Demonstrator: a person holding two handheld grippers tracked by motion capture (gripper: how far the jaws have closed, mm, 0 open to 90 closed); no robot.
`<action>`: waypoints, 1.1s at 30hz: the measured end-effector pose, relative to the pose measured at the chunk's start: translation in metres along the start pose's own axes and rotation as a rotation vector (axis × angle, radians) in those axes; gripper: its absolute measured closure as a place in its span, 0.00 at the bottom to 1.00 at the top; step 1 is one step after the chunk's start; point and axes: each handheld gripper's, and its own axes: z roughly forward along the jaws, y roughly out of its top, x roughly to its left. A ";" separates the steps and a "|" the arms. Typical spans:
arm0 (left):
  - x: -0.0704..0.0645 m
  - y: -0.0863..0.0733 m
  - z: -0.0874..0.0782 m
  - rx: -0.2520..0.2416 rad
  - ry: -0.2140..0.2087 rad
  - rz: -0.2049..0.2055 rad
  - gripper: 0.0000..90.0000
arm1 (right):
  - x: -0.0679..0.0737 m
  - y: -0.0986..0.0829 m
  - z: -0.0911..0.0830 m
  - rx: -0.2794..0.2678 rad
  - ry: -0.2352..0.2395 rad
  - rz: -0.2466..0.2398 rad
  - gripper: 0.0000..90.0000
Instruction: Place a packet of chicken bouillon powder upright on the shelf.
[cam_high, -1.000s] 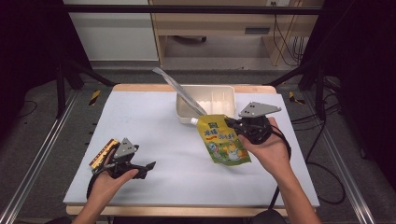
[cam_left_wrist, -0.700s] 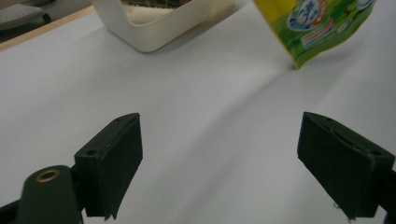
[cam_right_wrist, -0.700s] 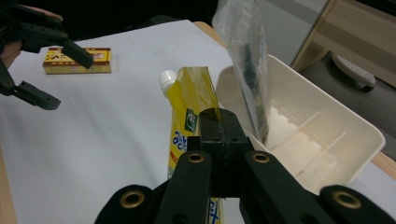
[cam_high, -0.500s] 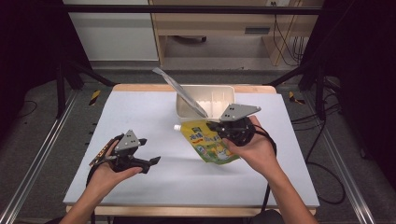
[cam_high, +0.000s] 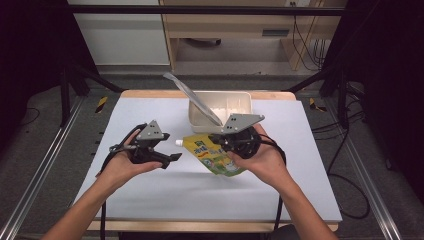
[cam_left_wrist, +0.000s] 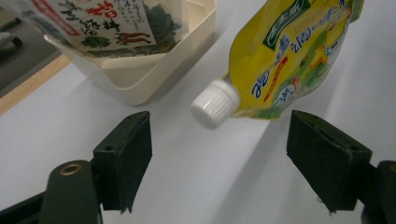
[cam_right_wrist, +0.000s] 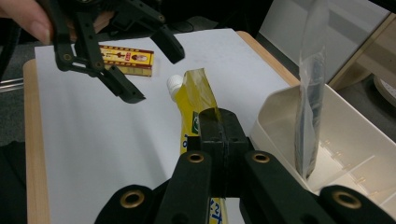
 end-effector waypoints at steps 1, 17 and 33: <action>0.000 0.002 0.001 0.003 -0.006 0.008 0.25 | 0.001 0.001 0.000 0.000 0.005 -0.004 1.00; 0.008 0.006 0.011 0.086 -0.098 0.056 0.45 | 0.011 0.012 0.011 -0.015 0.078 -0.028 1.00; -0.002 0.029 0.004 0.180 -0.093 0.158 0.77 | 0.000 0.000 0.003 0.036 0.061 -0.021 0.99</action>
